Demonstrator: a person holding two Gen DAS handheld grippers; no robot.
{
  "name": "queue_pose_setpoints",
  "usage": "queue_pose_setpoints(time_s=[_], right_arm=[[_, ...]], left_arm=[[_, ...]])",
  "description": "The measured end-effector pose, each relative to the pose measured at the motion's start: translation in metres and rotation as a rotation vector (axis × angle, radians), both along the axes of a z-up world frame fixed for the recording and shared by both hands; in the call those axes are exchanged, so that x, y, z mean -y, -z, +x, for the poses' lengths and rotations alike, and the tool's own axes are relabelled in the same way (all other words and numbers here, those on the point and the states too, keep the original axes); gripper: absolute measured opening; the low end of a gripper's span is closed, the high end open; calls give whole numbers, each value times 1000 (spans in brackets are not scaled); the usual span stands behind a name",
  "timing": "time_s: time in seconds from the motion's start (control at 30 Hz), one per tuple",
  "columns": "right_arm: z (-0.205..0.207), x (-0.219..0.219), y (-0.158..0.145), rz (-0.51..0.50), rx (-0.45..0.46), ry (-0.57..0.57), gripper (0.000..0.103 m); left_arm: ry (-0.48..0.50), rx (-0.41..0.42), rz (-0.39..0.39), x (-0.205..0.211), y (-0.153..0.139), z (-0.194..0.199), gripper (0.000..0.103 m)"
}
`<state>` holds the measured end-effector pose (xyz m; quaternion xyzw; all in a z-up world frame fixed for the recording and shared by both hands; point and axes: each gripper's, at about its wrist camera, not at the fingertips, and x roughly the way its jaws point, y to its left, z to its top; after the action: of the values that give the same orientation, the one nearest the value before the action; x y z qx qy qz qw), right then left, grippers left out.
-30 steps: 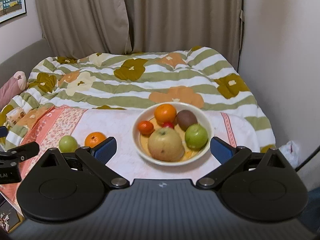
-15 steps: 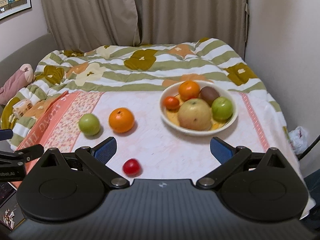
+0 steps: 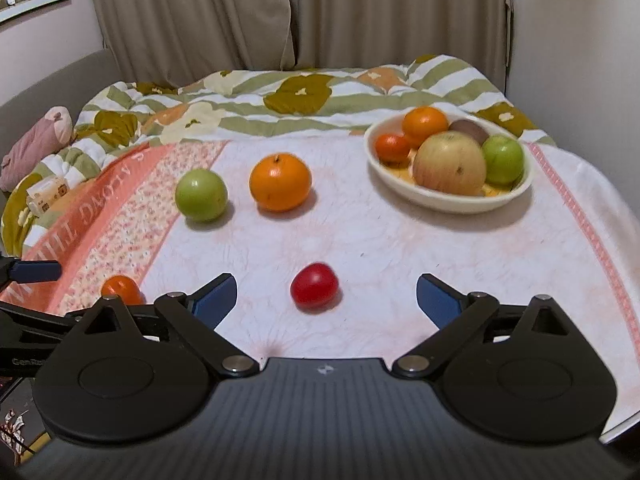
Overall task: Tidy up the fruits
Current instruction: 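Withdraw both tools from the bowl toward the remaining fruits, then grasp a mandarin with the left tool while the right tool grasps a red tomato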
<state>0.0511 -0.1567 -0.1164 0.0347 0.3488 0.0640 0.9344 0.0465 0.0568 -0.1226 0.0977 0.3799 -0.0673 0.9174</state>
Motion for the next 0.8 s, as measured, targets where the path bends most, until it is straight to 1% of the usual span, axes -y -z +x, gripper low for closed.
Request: queue_pose_setpoints(time_s=[0.17, 0.23, 0.27, 0.33, 0.4, 0.43, 0.5, 0.53, 0.6, 0.63, 0.73, 0.8], right_arm=[[6, -5, 16, -17, -23, -3, 103], [8, -8, 19, -25, -31, -7, 103], [8, -9, 20, -29, -34, -8, 103], [10, -9, 22, -33, -42, -12, 103], [13, -10, 24, -37, -51, -16, 99], [15, -11, 25, -39, -56, -19, 96], [17, -13, 27, -43, -65, -24, 94], [18, -14, 28, -45, -66, -26, 94], [18, -16, 28, -46, -67, -33, 94], [19, -17, 28, -46, -67, -36, 93], [22, -18, 30, -48, -74, -45, 84], [24, -19, 32, -49, -81, -54, 82]], left_arm=[[16, -34, 0, 0, 13, 8, 83], [22, -45, -4, 2, 16, 11, 75], [27, -50, -2, 3, 17, 13, 74], [27, -61, -9, 4, 20, 16, 64], [23, -69, -32, 2, 21, 18, 60], [21, -71, -42, 2, 22, 19, 55], [24, -72, -55, 2, 21, 20, 47], [26, -70, -52, 3, 21, 20, 45], [31, -66, -32, 5, 20, 20, 41], [34, -65, -24, 6, 20, 20, 41], [28, -68, -38, 5, 20, 21, 41], [28, -69, -41, 5, 20, 20, 41]])
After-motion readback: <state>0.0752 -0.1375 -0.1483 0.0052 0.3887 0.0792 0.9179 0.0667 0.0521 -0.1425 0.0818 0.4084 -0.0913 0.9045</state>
